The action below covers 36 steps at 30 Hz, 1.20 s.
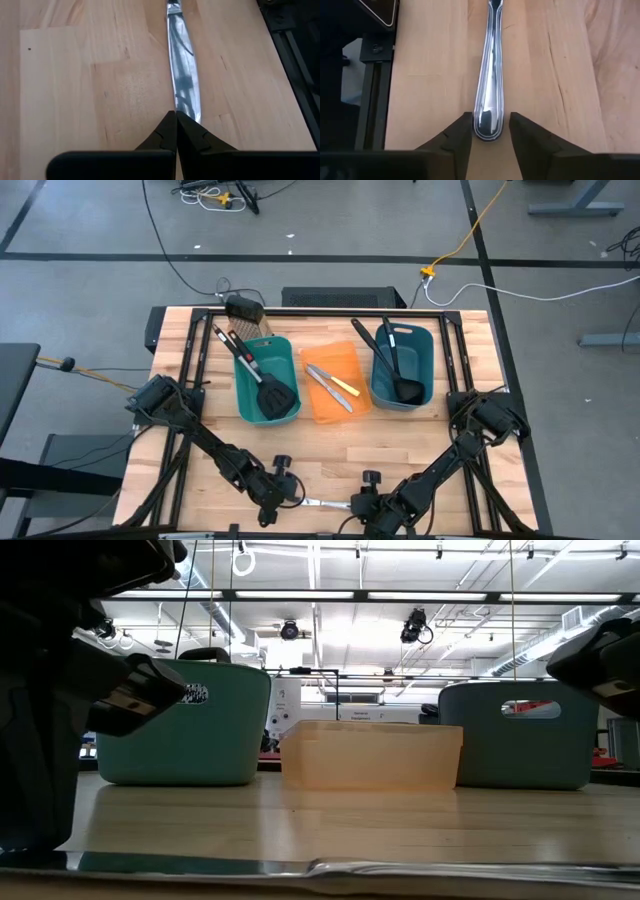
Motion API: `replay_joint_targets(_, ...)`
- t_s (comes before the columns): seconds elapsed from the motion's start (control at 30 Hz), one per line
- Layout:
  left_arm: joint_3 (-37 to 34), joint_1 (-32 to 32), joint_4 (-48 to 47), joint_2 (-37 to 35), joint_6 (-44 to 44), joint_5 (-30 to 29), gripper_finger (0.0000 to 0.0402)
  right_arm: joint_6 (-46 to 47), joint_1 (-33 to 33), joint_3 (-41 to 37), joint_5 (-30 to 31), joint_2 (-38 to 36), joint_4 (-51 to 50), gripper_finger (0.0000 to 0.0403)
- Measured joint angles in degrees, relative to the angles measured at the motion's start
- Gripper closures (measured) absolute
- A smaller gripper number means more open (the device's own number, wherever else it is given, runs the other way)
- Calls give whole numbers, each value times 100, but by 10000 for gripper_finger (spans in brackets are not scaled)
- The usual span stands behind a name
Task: Pick & Place Kitchen Items
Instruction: Put the silver table knife into the orange bin
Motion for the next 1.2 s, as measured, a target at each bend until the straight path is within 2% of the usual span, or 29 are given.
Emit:
replay_joint_targets(0.2,0,-2,51,7,80,-65,399,6,0,0,-2,0,-31,277)
replay_joint_targets(0.47,4,0,55,7,221,-155,399,28,0,0,-24,0,-32,264)
replay_joint_targets(0.63,296,-52,-316,7,451,-364,399,41,0,0,-35,0,-33,261)
replay_joint_targets(0.83,709,-59,-1091,7,447,-304,399,65,0,0,-44,-1,-37,261)
replay_joint_targets(1.2,601,-116,-1383,7,145,-185,399,92,-3,0,-44,0,-42,261)
